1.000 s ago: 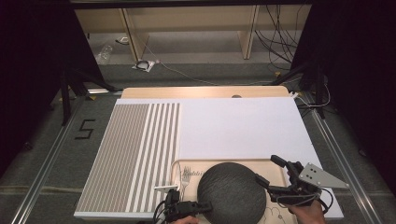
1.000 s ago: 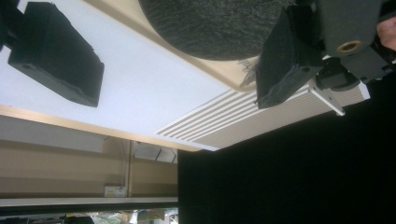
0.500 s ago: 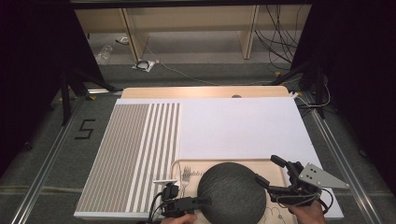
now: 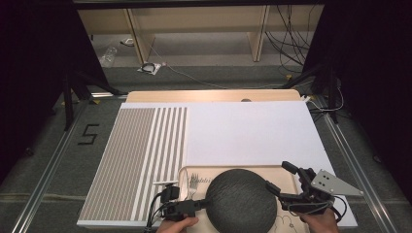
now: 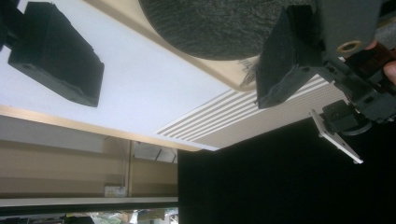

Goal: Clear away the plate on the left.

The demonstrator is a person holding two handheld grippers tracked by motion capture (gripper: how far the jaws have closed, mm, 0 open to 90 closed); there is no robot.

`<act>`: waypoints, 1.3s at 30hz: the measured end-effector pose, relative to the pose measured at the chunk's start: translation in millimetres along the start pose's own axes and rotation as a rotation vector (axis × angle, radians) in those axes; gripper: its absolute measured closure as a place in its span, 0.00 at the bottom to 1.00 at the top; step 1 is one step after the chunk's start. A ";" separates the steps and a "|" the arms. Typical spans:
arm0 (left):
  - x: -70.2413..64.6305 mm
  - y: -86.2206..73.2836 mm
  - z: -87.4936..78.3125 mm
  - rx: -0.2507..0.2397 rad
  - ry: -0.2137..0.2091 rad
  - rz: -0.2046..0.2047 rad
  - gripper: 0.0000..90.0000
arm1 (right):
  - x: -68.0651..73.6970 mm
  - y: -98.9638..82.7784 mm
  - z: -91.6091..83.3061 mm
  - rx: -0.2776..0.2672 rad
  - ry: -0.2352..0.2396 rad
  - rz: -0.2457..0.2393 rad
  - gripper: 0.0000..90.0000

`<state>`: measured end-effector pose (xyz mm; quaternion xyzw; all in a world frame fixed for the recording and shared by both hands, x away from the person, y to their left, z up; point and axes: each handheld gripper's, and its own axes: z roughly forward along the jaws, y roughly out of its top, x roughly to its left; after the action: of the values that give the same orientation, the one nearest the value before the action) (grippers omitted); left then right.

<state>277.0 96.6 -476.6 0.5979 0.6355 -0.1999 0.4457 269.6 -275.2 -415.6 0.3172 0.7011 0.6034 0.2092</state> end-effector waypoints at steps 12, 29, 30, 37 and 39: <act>-7.0 17.5 -21.3 -0.057 0.007 0.150 0.34 | -1.5 -0.4 0.1 -0.001 -0.002 0.004 0.18; -14.5 31.2 -48.3 -0.179 0.115 0.473 0.32 | -1.7 -0.7 0.1 0.001 -0.002 0.006 0.18; -15.2 31.5 -49.5 -0.193 0.127 0.506 0.32 | -1.8 -0.8 -0.4 0.002 -0.004 0.005 0.18; -18.8 30.6 -55.9 -0.265 0.147 0.632 0.31 | -1.1 -0.7 -1.2 -0.002 -0.006 0.007 0.18; -19.1 30.4 -57.4 -0.292 0.159 0.665 0.31 | -0.6 -0.6 -1.1 0.004 -0.007 0.003 0.18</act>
<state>284.6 136.9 -422.8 0.7156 0.4609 0.0955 0.5160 269.2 -276.4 -416.0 0.3207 0.7013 0.6011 0.2099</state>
